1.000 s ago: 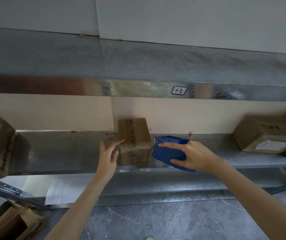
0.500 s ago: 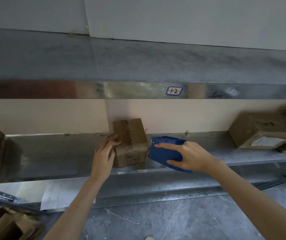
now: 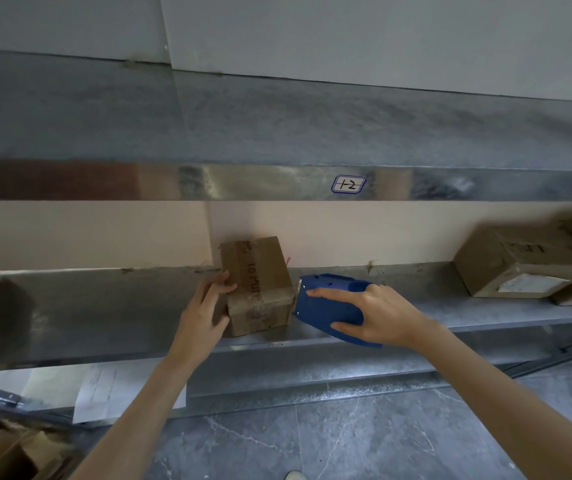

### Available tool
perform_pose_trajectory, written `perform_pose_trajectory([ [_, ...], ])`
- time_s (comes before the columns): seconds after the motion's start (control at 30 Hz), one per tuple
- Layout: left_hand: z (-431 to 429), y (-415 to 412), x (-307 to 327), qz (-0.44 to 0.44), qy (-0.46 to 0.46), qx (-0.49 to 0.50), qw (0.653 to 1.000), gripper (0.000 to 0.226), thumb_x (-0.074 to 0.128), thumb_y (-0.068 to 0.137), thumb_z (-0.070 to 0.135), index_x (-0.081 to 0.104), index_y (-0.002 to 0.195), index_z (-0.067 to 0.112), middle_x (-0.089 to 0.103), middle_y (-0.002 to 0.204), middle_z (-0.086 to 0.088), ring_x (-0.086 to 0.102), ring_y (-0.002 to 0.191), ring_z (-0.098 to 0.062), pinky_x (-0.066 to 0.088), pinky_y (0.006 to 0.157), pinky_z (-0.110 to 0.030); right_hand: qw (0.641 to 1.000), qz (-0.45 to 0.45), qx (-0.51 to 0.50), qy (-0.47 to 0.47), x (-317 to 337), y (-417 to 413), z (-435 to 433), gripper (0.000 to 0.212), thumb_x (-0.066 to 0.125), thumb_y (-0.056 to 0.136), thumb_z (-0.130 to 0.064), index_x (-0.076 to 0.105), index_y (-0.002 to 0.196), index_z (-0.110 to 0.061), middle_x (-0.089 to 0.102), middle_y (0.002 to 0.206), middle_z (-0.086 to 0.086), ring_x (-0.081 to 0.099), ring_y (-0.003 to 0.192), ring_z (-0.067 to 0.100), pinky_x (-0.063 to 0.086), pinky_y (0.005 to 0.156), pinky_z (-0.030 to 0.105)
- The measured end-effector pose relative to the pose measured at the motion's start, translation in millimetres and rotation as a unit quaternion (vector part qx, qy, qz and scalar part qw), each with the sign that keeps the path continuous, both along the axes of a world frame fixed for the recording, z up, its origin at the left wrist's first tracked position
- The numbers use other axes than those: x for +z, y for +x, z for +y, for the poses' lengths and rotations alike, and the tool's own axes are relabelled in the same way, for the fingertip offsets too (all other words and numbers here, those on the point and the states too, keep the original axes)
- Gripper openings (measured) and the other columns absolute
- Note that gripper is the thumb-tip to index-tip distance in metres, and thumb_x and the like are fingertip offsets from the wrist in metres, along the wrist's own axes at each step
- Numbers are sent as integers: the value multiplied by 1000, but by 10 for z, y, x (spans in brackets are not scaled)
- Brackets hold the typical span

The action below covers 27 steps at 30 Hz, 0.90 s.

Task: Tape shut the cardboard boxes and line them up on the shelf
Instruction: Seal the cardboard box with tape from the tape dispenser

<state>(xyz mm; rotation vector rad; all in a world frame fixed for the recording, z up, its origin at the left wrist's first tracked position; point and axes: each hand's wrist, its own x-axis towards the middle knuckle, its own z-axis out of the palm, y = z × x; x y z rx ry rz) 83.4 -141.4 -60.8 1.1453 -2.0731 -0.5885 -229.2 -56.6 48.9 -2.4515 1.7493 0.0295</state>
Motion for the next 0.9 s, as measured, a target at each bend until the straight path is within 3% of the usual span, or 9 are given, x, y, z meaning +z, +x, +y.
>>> perform_pose_trajectory([
  [0.13, -97, -23, 73, 3, -47, 32, 998, 40, 76, 75, -7, 66, 109, 13, 60, 127, 0, 64, 108, -25, 60, 81, -43, 1000, -2, 3, -7, 16, 13, -7, 62, 52, 94, -46, 22, 147, -54, 52, 61, -10, 34, 40, 7, 20, 45, 14],
  [0.27, -112, -79, 108, 11, -73, 52, 996, 30, 72, 77, -11, 69, 98, 9, 66, 116, -3, 67, 101, -26, 60, 72, -44, 1000, -9, 1, -9, 21, 34, 3, 62, 58, 92, -43, 30, 146, -50, 40, 63, -16, 28, 39, 3, 18, 45, 13],
  [0.37, -79, -95, 99, 28, -53, 61, 996, 32, 67, 80, -12, 68, 103, 11, 63, 121, 0, 66, 100, -20, 59, 75, -36, 1000, -15, -1, -4, 23, 35, 10, 61, 60, 91, -42, 33, 146, -48, 36, 59, -17, 26, 38, 2, 16, 45, 12],
  [0.47, -21, -77, 84, 51, -20, 42, 998, 37, 64, 83, -10, 65, 112, 13, 58, 131, 3, 56, 109, -2, 44, 91, -8, 1000, 3, -3, -4, 33, 27, 8, 62, 57, 92, -45, 27, 146, -53, 28, 49, -16, 29, 39, 6, 17, 45, 14],
  [0.53, 11, -62, 91, 56, 2, 27, 998, 41, 65, 82, -8, 62, 116, 15, 54, 134, 6, 50, 111, 9, 35, 93, 1, 1000, 18, -1, -10, 33, 12, 2, 62, 53, 93, -47, 22, 147, -55, 32, 49, -12, 32, 40, 8, 18, 45, 15],
  [0.63, 60, -60, 102, 55, 49, -1, 997, 55, 67, 81, -3, 54, 125, 27, 43, 139, 17, 44, 114, 18, 32, 92, 4, 999, 28, 7, -18, 31, -21, -2, 65, 49, 94, -49, 12, 146, -57, 47, 52, -6, 34, 41, 10, 22, 45, 18],
  [0.73, 107, -87, 95, 34, 71, -42, 996, 72, 72, 77, 8, 40, 134, 40, 26, 148, 25, 34, 130, 13, 31, 100, -4, 999, 28, 14, -23, 29, -32, 3, 66, 47, 94, -49, 8, 146, -58, 54, 56, -4, 36, 43, 9, 27, 46, 20],
  [0.83, 122, -163, 85, 1, 53, -30, 998, 77, 83, 76, 28, 40, 140, 30, 24, 155, 18, 36, 136, 0, 40, 101, -22, 999, 28, 15, -19, 51, 13, 12, 66, 48, 95, -47, 9, 147, -56, 49, 54, -5, 33, 43, 9, 23, 45, 19],
  [0.9, 107, -181, 106, 11, 48, -9, 999, 73, 85, 75, 30, 46, 137, 23, 32, 154, 14, 43, 132, -6, 45, 99, -27, 1000, 16, 17, -8, 69, 58, 22, 68, 50, 96, -44, 9, 148, -56, 46, 53, -4, 32, 43, 9, 23, 45, 19],
])
